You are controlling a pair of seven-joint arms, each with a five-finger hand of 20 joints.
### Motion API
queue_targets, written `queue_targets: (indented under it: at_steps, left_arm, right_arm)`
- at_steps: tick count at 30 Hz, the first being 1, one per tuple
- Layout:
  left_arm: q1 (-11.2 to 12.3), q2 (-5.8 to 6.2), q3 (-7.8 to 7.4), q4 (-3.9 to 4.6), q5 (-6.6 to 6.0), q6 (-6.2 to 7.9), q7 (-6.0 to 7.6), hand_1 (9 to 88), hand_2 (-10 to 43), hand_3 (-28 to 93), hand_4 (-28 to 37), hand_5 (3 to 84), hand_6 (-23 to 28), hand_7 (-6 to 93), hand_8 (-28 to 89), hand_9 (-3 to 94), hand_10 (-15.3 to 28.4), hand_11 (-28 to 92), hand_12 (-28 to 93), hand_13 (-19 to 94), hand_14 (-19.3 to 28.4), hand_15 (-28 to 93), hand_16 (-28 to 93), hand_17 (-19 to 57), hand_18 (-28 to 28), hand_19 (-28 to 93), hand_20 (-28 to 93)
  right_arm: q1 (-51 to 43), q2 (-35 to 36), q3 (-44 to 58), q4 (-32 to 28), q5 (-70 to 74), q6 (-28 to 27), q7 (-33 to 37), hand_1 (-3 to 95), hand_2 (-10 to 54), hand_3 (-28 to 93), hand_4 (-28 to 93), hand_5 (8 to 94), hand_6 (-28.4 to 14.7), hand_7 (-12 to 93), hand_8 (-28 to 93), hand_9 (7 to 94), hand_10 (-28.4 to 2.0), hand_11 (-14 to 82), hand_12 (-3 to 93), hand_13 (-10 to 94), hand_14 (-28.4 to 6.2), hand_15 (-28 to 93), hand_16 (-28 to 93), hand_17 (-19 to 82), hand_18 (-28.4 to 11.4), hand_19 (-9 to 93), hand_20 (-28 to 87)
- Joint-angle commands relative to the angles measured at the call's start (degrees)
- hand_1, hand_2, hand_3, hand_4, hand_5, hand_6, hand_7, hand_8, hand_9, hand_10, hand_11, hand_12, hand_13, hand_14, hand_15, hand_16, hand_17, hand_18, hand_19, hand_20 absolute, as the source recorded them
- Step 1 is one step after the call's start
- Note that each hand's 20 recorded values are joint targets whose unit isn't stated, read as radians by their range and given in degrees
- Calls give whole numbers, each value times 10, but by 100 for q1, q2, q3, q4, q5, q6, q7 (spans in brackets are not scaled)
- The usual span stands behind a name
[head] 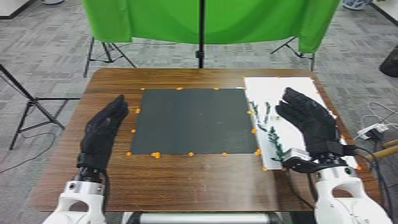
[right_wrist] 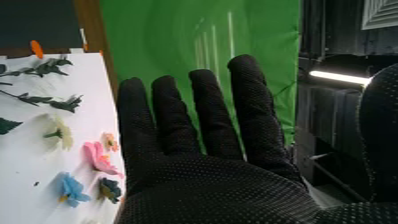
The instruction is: Arrange flowers
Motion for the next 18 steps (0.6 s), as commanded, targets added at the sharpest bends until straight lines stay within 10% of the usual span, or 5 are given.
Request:
queue_targets:
  at_steps: [1,5,10,18]
  left_arm:
    - [15,-21,4,48,53,-120,-20,239,-95,667,-228,387,32,45,-41,348,109,50,105,239,148,50,35,-19,126,-1,155]
    - [71,-49,-18,22,32,-62,17,240,-95,666,-229,387,32,46,-41,351,109,51,107,241,150,50,37,-18,127,0,156]
    - [100,-60,-44,9,29,-65,-47,240,-95,667,-228,387,31,46,-41,354,110,52,109,244,150,51,39,-17,127,0,157]
    - [157,-75,-126,-19,36,3,-56,240,-95,666,-229,387,32,47,-41,357,110,52,113,248,151,52,42,-15,128,0,160]
  right_arm:
    - [-59,-6,30,-36,-103,-30,-54,131,-14,716,-159,466,-32,90,-75,400,-147,41,114,298,-171,77,144,168,-176,103,226]
    - [70,71,-406,-128,-432,1334,-378,164,-50,718,-157,466,-29,97,-74,419,-147,47,119,325,-168,92,152,199,-176,151,256]
    - [226,325,-833,-183,-4883,3157,1731,319,-95,681,-178,591,-10,206,-92,669,-150,190,204,690,-108,299,235,406,-154,474,473]
    - [-210,833,-677,-392,-7702,2247,3557,343,-95,593,-280,638,-18,269,-71,682,-150,282,276,727,-104,461,262,430,-173,757,494]
